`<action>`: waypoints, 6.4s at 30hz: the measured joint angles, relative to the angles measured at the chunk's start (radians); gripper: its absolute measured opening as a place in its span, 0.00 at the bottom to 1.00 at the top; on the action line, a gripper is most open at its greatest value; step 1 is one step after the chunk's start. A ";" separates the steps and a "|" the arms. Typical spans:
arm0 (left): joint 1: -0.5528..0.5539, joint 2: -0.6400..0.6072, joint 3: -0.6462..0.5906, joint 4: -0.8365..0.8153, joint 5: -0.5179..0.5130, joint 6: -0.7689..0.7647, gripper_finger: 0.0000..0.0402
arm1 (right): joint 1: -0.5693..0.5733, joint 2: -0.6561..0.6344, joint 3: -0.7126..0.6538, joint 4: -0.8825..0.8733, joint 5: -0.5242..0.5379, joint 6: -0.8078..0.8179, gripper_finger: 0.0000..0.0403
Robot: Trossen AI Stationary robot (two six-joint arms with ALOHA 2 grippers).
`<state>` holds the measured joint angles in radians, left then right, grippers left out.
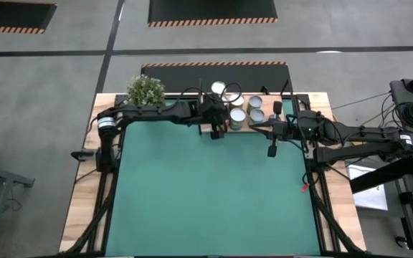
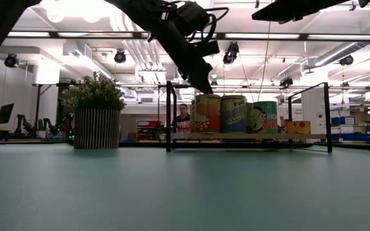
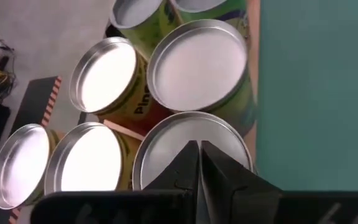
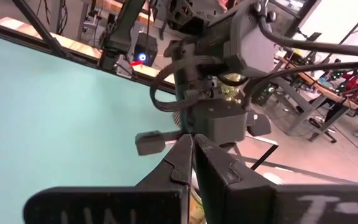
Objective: Pick and place cans onto a shelf
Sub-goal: Adjust the green can, then return to Home Position
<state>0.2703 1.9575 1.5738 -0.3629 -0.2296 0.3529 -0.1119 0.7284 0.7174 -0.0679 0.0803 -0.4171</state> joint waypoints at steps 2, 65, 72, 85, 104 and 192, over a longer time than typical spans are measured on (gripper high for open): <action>-0.001 0.000 0.000 -0.005 0.000 -0.003 0.00 | 0.000 0.000 0.000 -0.006 0.000 -0.003 0.02; -0.292 -0.492 -0.469 0.217 0.006 -0.030 0.00 | 0.000 -0.185 -0.130 0.027 -0.063 -0.052 0.02; -0.394 -0.821 -0.799 0.443 0.007 -0.093 0.00 | 0.000 -0.273 -0.264 0.145 -0.062 -0.047 0.02; -0.414 -1.286 -1.149 0.565 0.004 -0.113 0.00 | 0.000 -0.408 -0.413 0.163 -0.054 0.046 0.02; -0.413 -1.569 -1.384 0.617 0.004 -0.166 0.00 | 0.000 -0.728 -0.599 0.144 -0.055 0.122 0.02; -0.412 -1.603 -1.555 0.796 0.004 -0.285 0.00 | 0.000 -0.647 -0.706 0.103 0.051 0.346 0.02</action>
<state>-0.1417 0.3542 0.0185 0.4331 -0.2260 0.0681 -0.1116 0.0814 0.0113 0.0353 0.1310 -0.0708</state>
